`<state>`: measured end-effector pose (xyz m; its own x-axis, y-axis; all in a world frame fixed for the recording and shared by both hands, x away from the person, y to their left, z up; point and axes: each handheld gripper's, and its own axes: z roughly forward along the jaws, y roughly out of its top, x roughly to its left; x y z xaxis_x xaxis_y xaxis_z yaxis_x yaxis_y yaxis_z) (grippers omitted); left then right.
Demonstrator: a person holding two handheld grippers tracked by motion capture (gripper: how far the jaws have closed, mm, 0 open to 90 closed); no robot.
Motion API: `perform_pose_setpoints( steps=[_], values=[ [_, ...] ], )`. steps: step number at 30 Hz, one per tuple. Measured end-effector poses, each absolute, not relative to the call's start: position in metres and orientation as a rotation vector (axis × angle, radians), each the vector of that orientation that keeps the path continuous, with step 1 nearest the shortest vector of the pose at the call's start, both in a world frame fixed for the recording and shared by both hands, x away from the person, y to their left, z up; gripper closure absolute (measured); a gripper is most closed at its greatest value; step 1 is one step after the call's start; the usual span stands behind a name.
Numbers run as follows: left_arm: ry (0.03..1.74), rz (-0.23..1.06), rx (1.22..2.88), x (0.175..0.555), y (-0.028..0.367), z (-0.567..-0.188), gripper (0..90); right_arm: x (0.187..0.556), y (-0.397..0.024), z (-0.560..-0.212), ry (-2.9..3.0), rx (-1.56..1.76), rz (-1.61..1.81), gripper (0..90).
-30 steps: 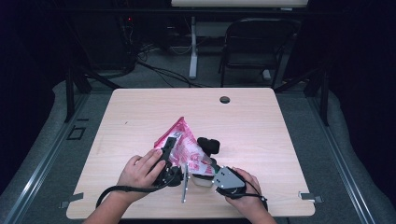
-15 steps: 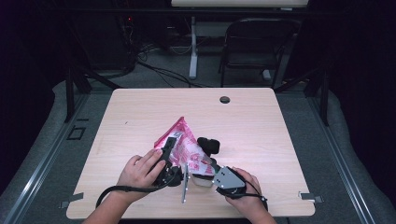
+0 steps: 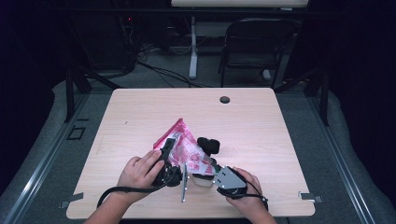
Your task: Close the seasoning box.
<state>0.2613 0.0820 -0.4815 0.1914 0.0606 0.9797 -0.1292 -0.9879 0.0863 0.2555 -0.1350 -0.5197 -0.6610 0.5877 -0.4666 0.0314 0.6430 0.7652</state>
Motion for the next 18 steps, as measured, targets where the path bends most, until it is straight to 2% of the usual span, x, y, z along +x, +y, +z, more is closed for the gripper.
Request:
perform_pose_setpoints(
  steps=[18],
  values=[
    [0.008,1.811,2.339,0.2622,0.0898,-0.4888,73.3,0.2537,-0.1340,-0.5185,2.116,0.481,0.976,89.6]
  ],
)
